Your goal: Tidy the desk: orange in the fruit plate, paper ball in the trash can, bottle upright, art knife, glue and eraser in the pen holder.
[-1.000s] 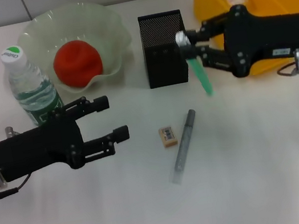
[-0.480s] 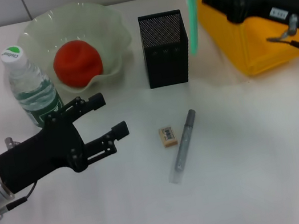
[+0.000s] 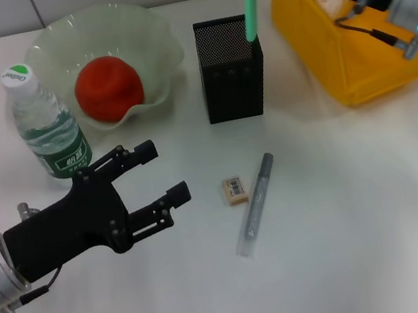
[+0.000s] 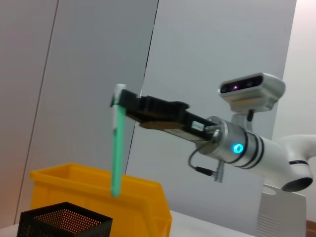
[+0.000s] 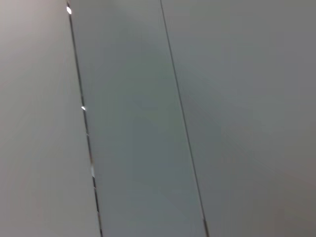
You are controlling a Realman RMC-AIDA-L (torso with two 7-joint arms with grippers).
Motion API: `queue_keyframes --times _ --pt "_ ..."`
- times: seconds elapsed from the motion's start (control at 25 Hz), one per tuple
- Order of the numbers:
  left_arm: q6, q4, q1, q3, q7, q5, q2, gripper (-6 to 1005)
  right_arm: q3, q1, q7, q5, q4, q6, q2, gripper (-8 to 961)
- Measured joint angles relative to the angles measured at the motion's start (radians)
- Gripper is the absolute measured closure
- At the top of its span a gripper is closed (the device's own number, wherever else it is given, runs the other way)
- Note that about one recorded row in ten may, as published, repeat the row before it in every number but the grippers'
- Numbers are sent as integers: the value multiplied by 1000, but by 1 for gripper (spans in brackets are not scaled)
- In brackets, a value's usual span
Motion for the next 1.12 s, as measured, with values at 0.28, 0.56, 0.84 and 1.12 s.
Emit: queue_keyframes --times 0.28,0.56,0.84,1.12 --pt "2 -32 1 0 31 1 -1 196 -13 81 -41 -5 52 144 4 689" --pt "3 -51 -1 0 42 1 -1 196 -53 117 -47 -6 75 241 7 678" --pt "4 -54 -4 0 39 0 -1 196 -77 109 -52 -3 76 245 7 667" --pt "12 -55 -6 0 30 1 -1 196 -70 103 -53 -1 76 243 7 479"
